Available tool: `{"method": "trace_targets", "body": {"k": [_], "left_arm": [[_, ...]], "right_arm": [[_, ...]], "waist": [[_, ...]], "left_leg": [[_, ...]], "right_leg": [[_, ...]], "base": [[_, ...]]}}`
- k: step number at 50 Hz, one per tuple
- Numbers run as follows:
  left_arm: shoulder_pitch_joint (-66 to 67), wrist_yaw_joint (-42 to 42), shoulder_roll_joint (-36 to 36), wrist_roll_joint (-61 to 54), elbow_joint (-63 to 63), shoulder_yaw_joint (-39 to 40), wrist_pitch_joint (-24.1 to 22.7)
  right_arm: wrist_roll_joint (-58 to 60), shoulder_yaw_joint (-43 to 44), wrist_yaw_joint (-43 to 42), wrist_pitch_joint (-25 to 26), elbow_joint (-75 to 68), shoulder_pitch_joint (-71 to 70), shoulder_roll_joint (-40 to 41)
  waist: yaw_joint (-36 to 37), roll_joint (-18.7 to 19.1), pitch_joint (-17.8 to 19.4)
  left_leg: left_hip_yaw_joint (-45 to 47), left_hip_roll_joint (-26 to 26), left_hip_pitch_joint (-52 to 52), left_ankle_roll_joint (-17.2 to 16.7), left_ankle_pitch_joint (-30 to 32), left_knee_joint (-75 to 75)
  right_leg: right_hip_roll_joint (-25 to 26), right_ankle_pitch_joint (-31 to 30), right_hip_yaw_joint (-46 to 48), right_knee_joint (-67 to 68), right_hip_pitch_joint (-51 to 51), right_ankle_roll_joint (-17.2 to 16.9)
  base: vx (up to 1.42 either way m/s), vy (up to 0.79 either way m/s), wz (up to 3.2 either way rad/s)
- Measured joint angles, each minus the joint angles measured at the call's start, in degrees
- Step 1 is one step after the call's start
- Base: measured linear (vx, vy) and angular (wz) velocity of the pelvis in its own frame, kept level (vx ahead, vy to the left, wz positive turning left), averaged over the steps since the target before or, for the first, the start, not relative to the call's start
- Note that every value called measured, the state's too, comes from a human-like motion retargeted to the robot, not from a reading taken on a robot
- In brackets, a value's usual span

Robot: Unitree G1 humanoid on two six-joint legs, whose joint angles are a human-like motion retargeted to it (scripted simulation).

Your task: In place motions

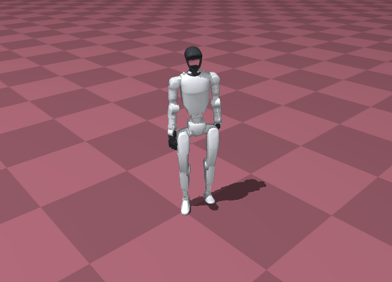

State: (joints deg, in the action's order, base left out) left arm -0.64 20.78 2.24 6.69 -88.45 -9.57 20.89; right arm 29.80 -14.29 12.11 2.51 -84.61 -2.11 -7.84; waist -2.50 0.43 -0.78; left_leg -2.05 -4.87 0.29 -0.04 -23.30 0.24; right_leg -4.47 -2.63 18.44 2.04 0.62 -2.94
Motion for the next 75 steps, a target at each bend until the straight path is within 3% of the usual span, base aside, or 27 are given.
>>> {"method": "trace_targets", "body": {"k": [75], "left_arm": [[0.32,0.02,-0.19,-0.2,-0.23,-0.25,0.13]], "right_arm": [[0.66,-0.16,0.1,-0.22,-0.08,0.57,-0.09]], "waist": [[0.13,0.07,-1.23]], "left_leg": [[-0.41,-0.19,-0.22,-0.17,-0.07,0.13]], "right_leg": [[-0.19,0.74,0.47,0.11,-0.07,-0.08]], "base": [[0.0,0.0,0.0]]}}
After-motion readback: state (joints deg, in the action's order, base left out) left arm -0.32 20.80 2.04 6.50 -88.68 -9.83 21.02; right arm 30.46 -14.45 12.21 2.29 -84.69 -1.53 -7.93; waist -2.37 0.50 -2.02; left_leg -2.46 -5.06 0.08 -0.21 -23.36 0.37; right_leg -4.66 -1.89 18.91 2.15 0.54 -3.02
